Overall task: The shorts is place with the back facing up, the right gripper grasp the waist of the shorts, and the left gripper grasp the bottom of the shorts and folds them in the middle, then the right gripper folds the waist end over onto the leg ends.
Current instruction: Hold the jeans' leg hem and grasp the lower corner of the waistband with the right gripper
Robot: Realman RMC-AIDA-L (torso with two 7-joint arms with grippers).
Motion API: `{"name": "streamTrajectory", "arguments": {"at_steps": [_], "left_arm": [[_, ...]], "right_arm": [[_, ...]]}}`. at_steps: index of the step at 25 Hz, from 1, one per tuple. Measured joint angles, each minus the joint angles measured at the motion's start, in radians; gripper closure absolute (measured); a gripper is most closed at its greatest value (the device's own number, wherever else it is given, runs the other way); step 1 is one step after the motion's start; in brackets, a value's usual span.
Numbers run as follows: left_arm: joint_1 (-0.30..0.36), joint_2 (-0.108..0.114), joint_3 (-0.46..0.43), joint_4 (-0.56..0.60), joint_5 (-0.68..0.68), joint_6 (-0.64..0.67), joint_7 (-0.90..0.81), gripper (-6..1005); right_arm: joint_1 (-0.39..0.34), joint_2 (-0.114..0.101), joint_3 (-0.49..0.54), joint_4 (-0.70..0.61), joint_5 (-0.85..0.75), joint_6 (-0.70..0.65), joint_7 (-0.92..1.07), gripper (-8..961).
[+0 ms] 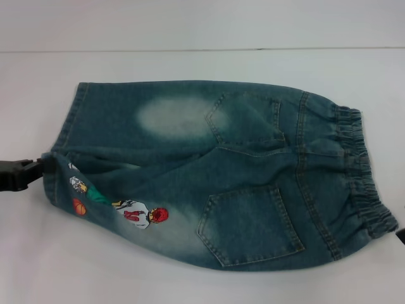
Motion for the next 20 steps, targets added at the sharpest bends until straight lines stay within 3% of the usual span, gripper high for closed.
{"name": "streamTrajectory", "arguments": {"at_steps": [7,20], "left_arm": [[-0.005,0.0,-0.002,-0.012,-0.002,-0.005,0.006,996],[-0.006,-0.001,-0.002,-0.013,-0.002,-0.006,0.003,996]], "right_arm": [[0.029,0.031,-0.03,0.003,-0.118,0.069,0.027,61],[0.063,0.091,-0.111,0.004,-0.133,0.118,0.028,62]]}}
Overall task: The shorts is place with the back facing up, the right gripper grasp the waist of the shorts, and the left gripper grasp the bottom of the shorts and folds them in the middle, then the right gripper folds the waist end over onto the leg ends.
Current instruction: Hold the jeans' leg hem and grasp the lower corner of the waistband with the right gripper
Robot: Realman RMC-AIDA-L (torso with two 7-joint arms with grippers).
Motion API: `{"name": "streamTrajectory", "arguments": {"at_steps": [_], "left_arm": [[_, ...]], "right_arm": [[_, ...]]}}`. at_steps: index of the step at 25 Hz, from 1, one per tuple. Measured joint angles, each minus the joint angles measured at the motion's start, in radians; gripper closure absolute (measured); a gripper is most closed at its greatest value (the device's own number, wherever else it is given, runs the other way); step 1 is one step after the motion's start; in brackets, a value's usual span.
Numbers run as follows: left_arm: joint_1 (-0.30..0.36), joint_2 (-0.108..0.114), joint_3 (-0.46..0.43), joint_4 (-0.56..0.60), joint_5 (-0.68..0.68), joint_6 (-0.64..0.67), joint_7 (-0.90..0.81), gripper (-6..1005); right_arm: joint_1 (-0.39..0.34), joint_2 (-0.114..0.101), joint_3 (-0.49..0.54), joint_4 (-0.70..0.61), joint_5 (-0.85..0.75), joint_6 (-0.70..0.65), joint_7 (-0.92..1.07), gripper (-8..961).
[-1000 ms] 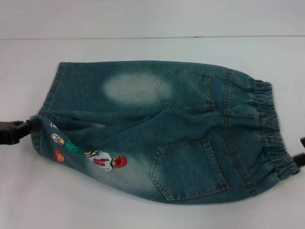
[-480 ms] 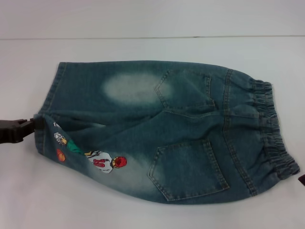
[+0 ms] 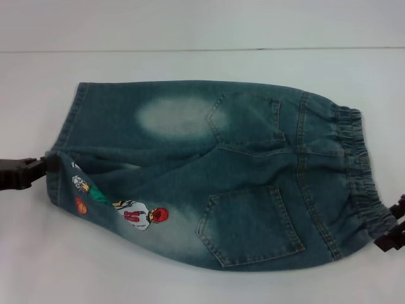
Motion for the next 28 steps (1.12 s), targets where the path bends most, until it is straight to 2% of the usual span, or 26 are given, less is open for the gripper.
{"name": "streamTrajectory", "arguments": {"at_steps": [6,12,17,28], "left_arm": [[0.003,0.0,0.0,0.0,0.0,0.0,0.002,996],[0.007,0.0,0.0,0.0,0.001,0.0,0.004,996],[0.005,0.0,0.0,0.0,0.001,0.0,0.004,996],[-0.003,0.002,-0.001,-0.002,0.0,-0.001,-0.003,997]], "right_arm": [[0.011,0.007,0.0,0.0,0.008,-0.003,-0.002,62],[0.011,0.011,0.005,-0.001,0.009,0.0,-0.009,132],[0.011,0.014,0.005,-0.004,0.01,0.002,-0.014,319],[0.011,0.011,0.005,-0.01,0.01,0.003,-0.015,566]]}}
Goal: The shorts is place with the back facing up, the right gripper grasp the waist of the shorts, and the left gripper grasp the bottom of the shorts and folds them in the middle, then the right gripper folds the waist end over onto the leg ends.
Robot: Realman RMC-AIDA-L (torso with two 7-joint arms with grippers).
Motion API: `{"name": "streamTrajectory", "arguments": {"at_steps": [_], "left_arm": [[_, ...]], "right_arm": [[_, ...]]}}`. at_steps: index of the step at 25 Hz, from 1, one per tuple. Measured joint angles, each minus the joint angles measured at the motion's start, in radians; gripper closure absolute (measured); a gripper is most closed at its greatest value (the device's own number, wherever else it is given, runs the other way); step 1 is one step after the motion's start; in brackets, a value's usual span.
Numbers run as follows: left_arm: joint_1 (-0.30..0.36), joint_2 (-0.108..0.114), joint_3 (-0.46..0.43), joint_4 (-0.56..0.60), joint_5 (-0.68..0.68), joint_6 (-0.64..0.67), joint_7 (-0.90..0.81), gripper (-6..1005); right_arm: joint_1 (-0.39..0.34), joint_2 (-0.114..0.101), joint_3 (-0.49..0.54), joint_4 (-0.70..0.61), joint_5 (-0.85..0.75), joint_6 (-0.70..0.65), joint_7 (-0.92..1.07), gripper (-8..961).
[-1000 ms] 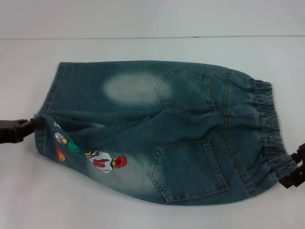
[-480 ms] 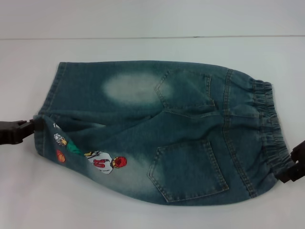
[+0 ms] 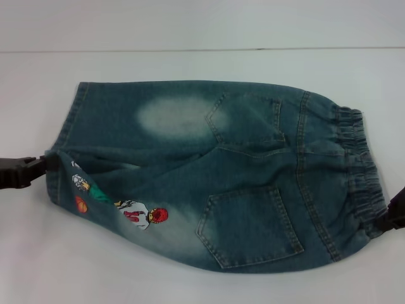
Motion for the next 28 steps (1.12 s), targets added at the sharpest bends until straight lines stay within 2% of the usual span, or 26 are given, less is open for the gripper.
{"name": "streamTrajectory", "arguments": {"at_steps": [5,10,15,18,23,28], "left_arm": [[-0.001,0.002,-0.005,0.0,-0.004,0.007,-0.005,997],[0.005,0.004,-0.008,0.001,-0.055,0.009,-0.024,997],[0.008,0.004,-0.02,0.002,-0.121,-0.022,-0.048,997],[0.003,0.003,-0.021,0.001,-0.166,-0.077,-0.069,997],[-0.034,0.0,-0.02,-0.063,-0.214,-0.227,-0.084,997],[-0.084,-0.001,-0.01,-0.124,-0.218,-0.382,-0.081,997]], "right_arm": [[-0.001,-0.006,0.018,-0.003,0.015,-0.007,-0.014,805],[-0.024,-0.028,0.126,-0.006,0.099,-0.022,-0.072,902],[-0.071,-0.047,0.302,0.041,0.255,0.026,-0.123,903],[-0.107,-0.054,0.368,0.1,0.376,0.089,-0.14,903],[-0.149,-0.058,0.406,0.244,0.576,0.253,-0.192,903],[-0.147,-0.054,0.413,0.369,0.691,0.434,-0.26,902]]}}
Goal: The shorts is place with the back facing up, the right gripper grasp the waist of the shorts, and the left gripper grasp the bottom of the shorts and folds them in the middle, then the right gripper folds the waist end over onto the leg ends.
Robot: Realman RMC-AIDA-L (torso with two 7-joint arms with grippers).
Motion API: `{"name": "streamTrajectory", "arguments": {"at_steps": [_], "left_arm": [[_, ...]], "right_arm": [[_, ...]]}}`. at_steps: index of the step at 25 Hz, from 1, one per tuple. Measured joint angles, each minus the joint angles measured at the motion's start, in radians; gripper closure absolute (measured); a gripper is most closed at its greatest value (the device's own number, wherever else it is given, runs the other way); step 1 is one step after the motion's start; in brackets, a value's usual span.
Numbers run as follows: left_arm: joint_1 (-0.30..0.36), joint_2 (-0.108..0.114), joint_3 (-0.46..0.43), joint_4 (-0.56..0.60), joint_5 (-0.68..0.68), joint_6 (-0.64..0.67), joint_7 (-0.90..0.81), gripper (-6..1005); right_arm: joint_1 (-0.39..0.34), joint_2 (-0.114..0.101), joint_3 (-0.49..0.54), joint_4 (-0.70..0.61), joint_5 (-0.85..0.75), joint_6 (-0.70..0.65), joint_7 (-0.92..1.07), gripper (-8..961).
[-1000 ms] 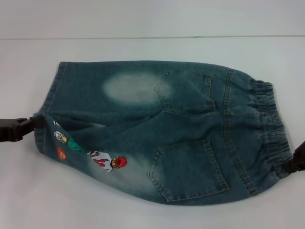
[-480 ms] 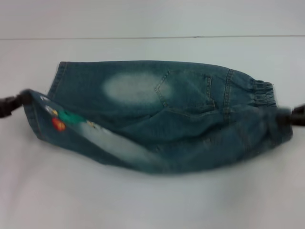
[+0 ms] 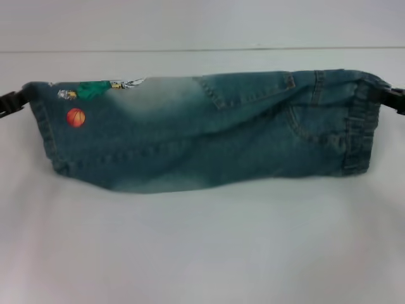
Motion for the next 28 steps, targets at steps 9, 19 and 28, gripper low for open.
{"name": "streamTrajectory", "arguments": {"at_steps": [9,19,28], "left_arm": [[-0.083,-0.024,0.049,-0.036,-0.002,-0.202,0.027,997],[-0.146,-0.033,0.092,-0.046,-0.016,-0.318,0.055,997],[-0.174,-0.041,0.161,-0.047,-0.021,-0.37,0.074,995]], "right_arm": [[0.047,0.051,-0.008,0.085,0.028,0.23,-0.111,904],[0.055,0.084,-0.002,0.127,0.099,0.348,-0.208,902],[0.041,0.088,0.002,0.163,0.171,0.363,-0.287,896]]}}
